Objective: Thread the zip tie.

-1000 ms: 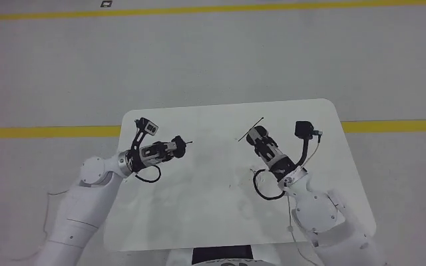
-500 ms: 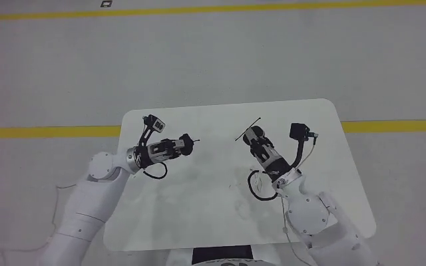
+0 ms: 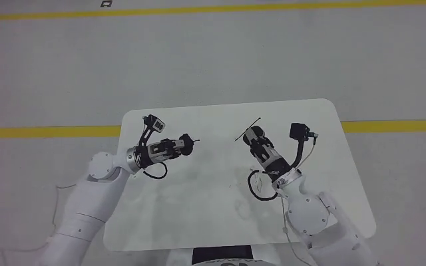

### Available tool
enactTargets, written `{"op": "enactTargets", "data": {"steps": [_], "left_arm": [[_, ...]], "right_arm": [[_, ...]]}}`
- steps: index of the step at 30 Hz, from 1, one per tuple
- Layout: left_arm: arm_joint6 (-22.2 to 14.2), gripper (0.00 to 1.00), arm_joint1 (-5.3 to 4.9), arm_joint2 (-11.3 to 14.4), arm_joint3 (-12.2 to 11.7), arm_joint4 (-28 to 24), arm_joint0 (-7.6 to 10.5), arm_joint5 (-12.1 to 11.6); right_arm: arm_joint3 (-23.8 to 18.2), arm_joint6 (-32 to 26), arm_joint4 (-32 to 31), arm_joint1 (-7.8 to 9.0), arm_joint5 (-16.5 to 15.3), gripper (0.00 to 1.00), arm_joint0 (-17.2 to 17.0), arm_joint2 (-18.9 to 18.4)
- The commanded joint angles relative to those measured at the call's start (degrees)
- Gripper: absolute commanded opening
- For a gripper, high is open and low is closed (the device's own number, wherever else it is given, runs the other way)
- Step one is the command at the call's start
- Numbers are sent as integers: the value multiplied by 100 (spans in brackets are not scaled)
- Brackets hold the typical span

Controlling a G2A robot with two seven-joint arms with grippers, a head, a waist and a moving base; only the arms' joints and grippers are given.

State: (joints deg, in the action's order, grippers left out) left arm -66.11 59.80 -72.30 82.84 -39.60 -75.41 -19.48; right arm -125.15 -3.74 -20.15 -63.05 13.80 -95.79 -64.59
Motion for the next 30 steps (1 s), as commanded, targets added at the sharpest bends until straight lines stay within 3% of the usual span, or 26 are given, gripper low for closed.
{"op": "enactTargets", "data": {"steps": [1,5,14,17,25,30], "left_arm": [[0,0,0,0,0,0,0,0],[0,0,0,0,0,0,0,0],[0,0,0,0,0,0,0,0],[0,0,0,0,0,0,0,0],[0,0,0,0,0,0,0,0],[328,0,27,129,103,73,-86,0]], "right_arm": [[18,-16,-77,-1,-37,0,3,27],[28,121,-510,-51,-45,0,72,351],[192,658,-1228,-238,553,0,338,1045],[240,943,-1348,-306,564,0,342,1207],[219,1020,-1299,-326,537,0,350,1234],[232,1024,-1455,-348,545,0,362,1321]]}}
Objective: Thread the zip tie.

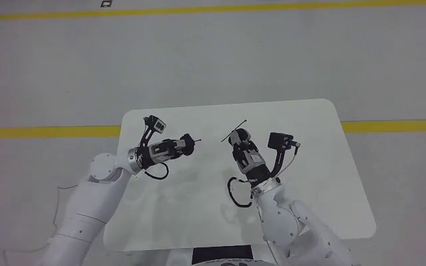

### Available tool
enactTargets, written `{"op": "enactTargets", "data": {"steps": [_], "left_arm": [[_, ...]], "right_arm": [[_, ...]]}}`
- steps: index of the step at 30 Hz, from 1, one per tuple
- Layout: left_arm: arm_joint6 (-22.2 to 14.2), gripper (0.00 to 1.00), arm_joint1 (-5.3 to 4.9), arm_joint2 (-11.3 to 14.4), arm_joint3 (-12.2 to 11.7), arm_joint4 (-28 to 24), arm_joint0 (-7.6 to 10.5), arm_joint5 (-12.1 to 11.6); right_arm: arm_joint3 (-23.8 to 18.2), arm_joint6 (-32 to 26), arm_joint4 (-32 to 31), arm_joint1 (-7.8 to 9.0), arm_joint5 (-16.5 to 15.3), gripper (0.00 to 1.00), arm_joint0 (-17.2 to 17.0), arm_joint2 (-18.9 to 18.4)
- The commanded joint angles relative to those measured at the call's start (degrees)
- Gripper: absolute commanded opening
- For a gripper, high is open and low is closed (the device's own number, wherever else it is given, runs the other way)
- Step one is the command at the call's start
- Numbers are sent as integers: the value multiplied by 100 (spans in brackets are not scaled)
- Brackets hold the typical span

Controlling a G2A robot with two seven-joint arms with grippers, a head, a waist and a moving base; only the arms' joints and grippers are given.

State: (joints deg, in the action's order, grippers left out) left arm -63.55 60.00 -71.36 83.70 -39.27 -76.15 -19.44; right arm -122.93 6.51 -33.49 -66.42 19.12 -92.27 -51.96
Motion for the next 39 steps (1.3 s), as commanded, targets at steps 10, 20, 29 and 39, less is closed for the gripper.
{"op": "enactTargets", "data": {"steps": [10,20,29,39], "left_arm": [[523,0,180,373,55,263,13,-4],[617,0,202,387,72,404,46,16],[736,0,201,465,140,402,25,32],[749,0,190,468,110,542,61,19]], "right_arm": [[331,343,-1178,-276,36,0,-19,458],[380,402,-1423,-311,10,0,-27,430],[716,473,-1921,-411,36,0,78,451],[749,527,-2016,-448,-25,0,83,405]]}}
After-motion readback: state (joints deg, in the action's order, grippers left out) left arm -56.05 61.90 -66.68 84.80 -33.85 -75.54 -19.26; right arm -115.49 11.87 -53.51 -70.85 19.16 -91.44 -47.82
